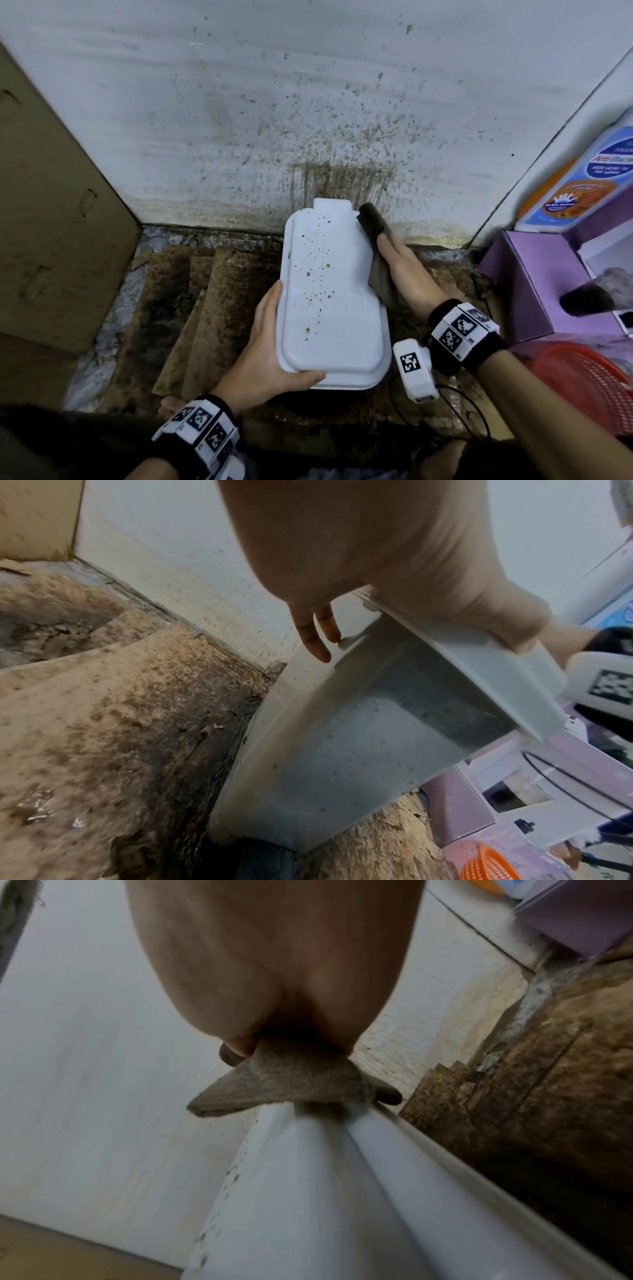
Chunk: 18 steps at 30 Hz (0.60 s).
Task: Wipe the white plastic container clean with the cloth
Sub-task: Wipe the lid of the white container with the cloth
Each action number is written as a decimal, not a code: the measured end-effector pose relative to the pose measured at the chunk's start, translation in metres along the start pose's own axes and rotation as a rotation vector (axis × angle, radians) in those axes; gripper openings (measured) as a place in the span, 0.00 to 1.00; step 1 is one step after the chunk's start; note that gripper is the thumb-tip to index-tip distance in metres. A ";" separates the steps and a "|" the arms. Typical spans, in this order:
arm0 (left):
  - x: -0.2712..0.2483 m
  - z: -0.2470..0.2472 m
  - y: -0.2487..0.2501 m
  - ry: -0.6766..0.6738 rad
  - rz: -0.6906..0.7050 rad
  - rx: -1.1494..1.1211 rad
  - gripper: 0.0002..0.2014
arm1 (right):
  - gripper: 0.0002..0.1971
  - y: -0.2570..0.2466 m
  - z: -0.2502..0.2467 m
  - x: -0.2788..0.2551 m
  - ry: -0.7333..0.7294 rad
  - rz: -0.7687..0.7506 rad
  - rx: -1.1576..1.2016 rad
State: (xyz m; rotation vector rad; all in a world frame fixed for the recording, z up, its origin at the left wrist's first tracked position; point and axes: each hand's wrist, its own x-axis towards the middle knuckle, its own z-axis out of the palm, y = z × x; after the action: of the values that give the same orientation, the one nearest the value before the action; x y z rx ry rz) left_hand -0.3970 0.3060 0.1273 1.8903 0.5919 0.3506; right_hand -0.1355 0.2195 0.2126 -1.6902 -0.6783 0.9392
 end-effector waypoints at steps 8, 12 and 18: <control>-0.001 0.000 0.002 -0.005 -0.015 0.006 0.71 | 0.25 0.033 0.007 -0.049 -0.025 -0.020 0.043; -0.002 0.000 0.003 -0.008 -0.023 0.009 0.71 | 0.32 0.047 0.011 -0.061 -0.033 -0.021 0.019; 0.000 0.000 0.005 -0.006 -0.019 0.028 0.71 | 0.30 0.029 0.009 -0.039 -0.044 -0.075 0.007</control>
State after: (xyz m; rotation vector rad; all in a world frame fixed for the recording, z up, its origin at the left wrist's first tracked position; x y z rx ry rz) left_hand -0.3962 0.3043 0.1315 1.9109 0.6137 0.3259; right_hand -0.1640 0.1845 0.1938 -1.6307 -0.7615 0.9271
